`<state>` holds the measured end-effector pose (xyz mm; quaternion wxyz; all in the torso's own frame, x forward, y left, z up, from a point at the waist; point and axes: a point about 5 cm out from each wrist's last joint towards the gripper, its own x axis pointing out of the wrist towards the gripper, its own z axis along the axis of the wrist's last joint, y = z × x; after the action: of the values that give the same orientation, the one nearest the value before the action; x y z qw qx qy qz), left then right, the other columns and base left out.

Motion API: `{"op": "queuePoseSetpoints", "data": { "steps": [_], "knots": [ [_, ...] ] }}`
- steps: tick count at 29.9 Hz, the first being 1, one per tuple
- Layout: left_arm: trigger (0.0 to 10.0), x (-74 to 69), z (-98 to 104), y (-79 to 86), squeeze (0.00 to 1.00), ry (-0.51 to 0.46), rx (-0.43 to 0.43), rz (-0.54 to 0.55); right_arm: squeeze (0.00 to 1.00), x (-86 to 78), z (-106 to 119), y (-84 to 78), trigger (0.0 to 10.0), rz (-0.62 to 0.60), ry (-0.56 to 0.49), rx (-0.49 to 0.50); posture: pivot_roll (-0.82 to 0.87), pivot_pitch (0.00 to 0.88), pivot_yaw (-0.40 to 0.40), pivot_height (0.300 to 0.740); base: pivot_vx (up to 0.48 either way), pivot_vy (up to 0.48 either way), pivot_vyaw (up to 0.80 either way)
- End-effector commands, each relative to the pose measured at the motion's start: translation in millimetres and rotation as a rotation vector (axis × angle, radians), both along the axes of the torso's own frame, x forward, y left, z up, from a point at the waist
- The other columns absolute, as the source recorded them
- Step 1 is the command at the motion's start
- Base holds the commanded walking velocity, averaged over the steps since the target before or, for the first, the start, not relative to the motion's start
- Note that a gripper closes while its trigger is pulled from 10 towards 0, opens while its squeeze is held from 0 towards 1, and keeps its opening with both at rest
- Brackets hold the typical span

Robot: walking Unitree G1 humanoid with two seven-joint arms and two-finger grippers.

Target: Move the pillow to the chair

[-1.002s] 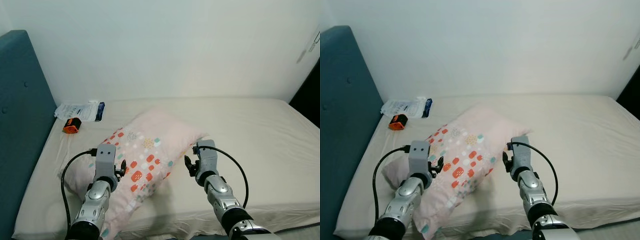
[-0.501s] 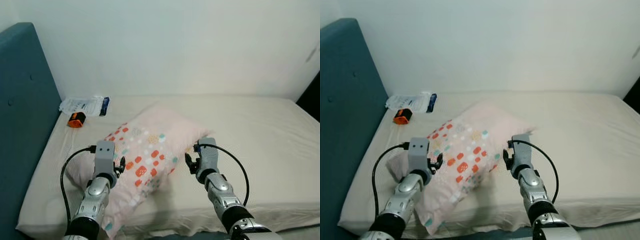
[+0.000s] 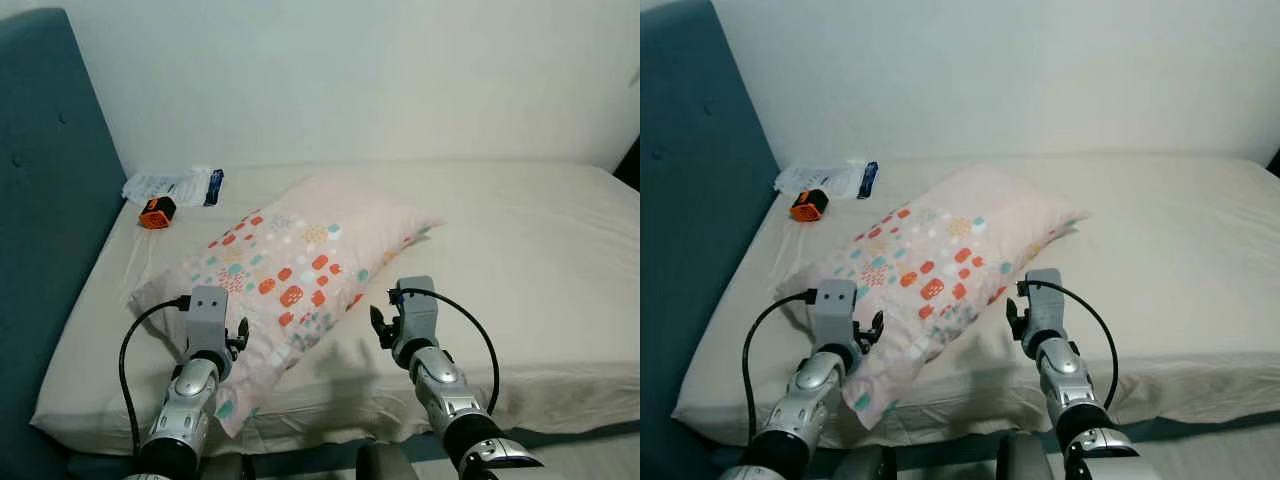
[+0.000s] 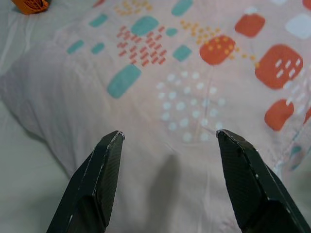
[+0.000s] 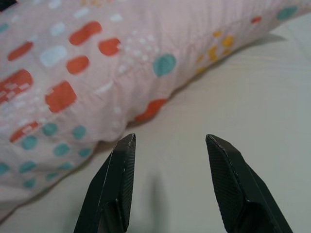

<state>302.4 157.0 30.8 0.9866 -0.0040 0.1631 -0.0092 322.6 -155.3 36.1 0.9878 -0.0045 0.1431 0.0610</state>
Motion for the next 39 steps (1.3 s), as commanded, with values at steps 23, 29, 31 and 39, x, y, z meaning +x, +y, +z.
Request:
{"op": "queuePoseSetpoints", "data": {
  "steps": [23, 29, 31, 39],
  "knots": [
    [10.0, 7.2, 26, 36.2, 0.0, -0.142, 0.051, 0.094, 0.0, 19.2, 33, 6.6, 10.0, 0.057, -0.161, 0.158, 0.0, 0.0, -0.038, 0.575, 0.0, 0.0, 0.0],
    [10.0, 5.8, 34, 42.5, 0.0, -0.194, 0.042, 0.102, 0.19, 23.2, 39, 3.2, 10.0, 0.026, -0.181, 0.211, 0.04, 0.028, -0.036, 0.575, 0.0, 0.0, 0.0],
    [10.0, 4.1, 42, 45.3, 0.0, -0.236, 0.02, 0.097, 1.0, 26.3, 43, -0.3, 10.0, 0.001, -0.193, 0.253, 0.05, 0.047, -0.034, 0.575, 0.0, 0.0, 0.0],
    [10.0, -7.6, 72, 48.9, 0.0, -0.378, -0.052, -0.018, 1.0, 39.7, 62, -11.8, 10.0, -0.038, -0.236, 0.348, 0.1, 0.113, -0.02, 0.575, 0.0, 0.0, 0.0]
  ]
}}
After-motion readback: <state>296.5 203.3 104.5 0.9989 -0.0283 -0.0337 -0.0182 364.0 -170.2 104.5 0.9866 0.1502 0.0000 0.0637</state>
